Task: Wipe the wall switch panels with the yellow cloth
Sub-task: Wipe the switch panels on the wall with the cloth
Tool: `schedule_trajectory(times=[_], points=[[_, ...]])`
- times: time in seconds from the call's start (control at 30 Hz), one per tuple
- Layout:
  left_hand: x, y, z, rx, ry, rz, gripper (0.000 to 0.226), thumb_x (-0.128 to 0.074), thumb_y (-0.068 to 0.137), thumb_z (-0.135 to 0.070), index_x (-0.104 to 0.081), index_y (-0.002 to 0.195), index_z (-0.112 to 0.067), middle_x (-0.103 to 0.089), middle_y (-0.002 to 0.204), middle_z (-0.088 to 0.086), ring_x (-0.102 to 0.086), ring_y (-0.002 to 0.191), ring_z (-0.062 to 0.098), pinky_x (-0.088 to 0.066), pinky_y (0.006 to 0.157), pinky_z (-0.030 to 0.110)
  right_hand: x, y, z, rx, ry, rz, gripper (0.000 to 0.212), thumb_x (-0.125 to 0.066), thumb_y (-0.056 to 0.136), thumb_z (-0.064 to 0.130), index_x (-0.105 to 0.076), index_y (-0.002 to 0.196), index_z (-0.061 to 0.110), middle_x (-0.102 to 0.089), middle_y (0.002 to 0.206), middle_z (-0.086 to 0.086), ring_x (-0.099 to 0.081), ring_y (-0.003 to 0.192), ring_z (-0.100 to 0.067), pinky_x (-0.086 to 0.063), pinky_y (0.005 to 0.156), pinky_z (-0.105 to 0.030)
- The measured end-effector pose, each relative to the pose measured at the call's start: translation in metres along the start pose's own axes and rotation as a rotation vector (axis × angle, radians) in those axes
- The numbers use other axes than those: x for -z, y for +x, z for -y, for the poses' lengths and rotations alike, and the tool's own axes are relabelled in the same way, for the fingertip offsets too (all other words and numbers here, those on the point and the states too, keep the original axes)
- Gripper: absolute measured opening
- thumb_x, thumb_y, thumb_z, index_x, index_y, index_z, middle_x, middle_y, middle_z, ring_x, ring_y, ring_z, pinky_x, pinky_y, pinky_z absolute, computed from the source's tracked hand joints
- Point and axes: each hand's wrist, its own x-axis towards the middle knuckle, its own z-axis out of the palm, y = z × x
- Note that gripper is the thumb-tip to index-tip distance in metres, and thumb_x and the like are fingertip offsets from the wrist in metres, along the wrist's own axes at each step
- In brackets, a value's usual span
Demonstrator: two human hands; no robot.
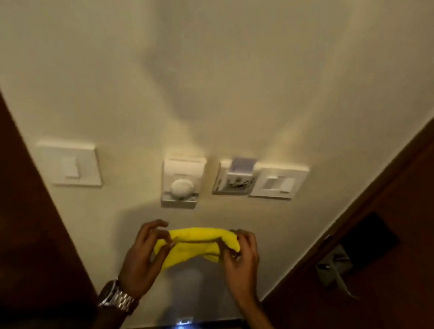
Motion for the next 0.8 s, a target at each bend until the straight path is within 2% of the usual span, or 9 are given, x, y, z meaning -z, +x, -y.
schedule_trajectory(times=[0.13, 0.2, 0.33, 0.43, 0.53, 0.6, 0.67, 0.73, 0.8], points=[[0.000, 0.065, -0.065, -0.293, 0.234, 0.036, 0.036, -0.046, 0.100, -0.028, -0.070, 0.106, -0.002, -0.062, 0.120, 0.014, -0.063, 0.107, 0.022, -0.053, 0.085, 0.028, 0.024, 0.044, 0.030, -0.055, 0.055, -0.265, 0.035, -0.078, 0.087, 0.018, -0.055, 0.113, 0.021, -0.059, 0.109, 0.002, -0.059, 0.102, -0.017, -0.051, 0.086, -0.028], [0.005, 0.088, -0.086, -0.361, 0.325, 0.017, 0.040, -0.046, 0.099, -0.029, -0.072, 0.104, 0.001, -0.065, 0.114, 0.017, -0.061, 0.103, 0.025, -0.050, 0.084, 0.031, 0.027, 0.062, 0.041, -0.098, 0.006, -0.331, 0.038, -0.081, 0.083, 0.022, -0.052, 0.108, 0.021, -0.060, 0.106, -0.002, -0.057, 0.100, -0.025, -0.047, 0.085, -0.035], [0.011, 0.113, -0.101, -0.477, 0.512, 0.002, 0.039, -0.047, 0.091, -0.027, -0.076, 0.092, 0.000, -0.071, 0.100, 0.017, -0.068, 0.086, 0.037, -0.048, 0.076, 0.034, 0.020, 0.086, 0.053, -0.074, -0.175, -0.325, 0.033, -0.083, 0.077, 0.025, -0.057, 0.097, 0.021, -0.062, 0.097, -0.001, -0.059, 0.094, -0.028, -0.039, 0.084, -0.034], [0.017, 0.125, -0.111, -0.584, 0.603, -0.031, 0.035, -0.050, 0.091, -0.028, -0.076, 0.085, -0.004, -0.071, 0.097, 0.013, -0.070, 0.081, 0.038, -0.057, 0.066, 0.036, 0.011, 0.090, 0.050, -0.043, -0.282, -0.332, 0.032, -0.085, 0.070, 0.023, -0.062, 0.093, 0.021, -0.060, 0.112, -0.004, -0.057, 0.103, -0.027, -0.045, 0.085, -0.039], [0.028, 0.151, -0.131, -0.635, 0.626, -0.149, 0.037, -0.058, 0.097, -0.039, -0.076, 0.093, -0.007, -0.070, 0.109, 0.013, -0.067, 0.096, 0.036, -0.056, 0.077, 0.041, 0.002, 0.087, 0.047, -0.042, -0.210, -0.410, 0.033, -0.087, 0.069, 0.015, -0.064, 0.092, 0.023, -0.055, 0.111, -0.002, -0.054, 0.101, -0.025, -0.047, 0.084, -0.038], [0.041, 0.186, -0.151, -0.686, 0.673, -0.299, 0.042, -0.060, 0.099, -0.040, -0.075, 0.107, -0.002, -0.069, 0.119, 0.019, -0.065, 0.111, 0.039, -0.056, 0.092, 0.046, -0.012, 0.085, 0.051, -0.048, -0.144, -0.433, 0.033, -0.082, 0.076, 0.005, -0.065, 0.099, 0.020, -0.058, 0.112, -0.004, -0.057, 0.103, -0.026, -0.053, 0.084, -0.041], [0.055, 0.233, -0.175, -0.763, 0.782, -0.441, 0.050, -0.063, 0.099, -0.039, -0.069, 0.123, 0.004, -0.064, 0.135, 0.026, -0.058, 0.128, 0.043, -0.054, 0.104, 0.053, -0.025, 0.080, 0.059, -0.088, -0.044, -0.462, 0.030, -0.076, 0.085, 0.002, -0.065, 0.109, 0.015, -0.060, 0.123, -0.010, -0.059, 0.114, -0.031, -0.056, 0.091, -0.048], [0.068, 0.278, -0.200, -0.812, 0.883, -0.548, 0.061, -0.064, 0.101, -0.043, -0.059, 0.139, 0.004, -0.051, 0.151, 0.028, -0.044, 0.143, 0.045, -0.045, 0.116, 0.060, -0.043, 0.070, 0.066, -0.135, 0.040, -0.443, 0.034, -0.070, 0.092, 0.008, -0.061, 0.125, 0.008, -0.055, 0.139, -0.016, -0.053, 0.130, -0.036, -0.052, 0.103, -0.049], [0.076, 0.310, -0.217, -0.806, 0.949, -0.622, 0.071, -0.060, 0.103, -0.051, -0.047, 0.152, -0.002, -0.040, 0.161, 0.024, -0.034, 0.151, 0.044, -0.031, 0.124, 0.060, -0.054, 0.058, 0.074, -0.149, 0.065, -0.372, 0.052, -0.056, 0.101, 0.034, -0.049, 0.140, 0.001, -0.044, 0.152, -0.020, -0.044, 0.140, -0.038, -0.044, 0.108, -0.043]])
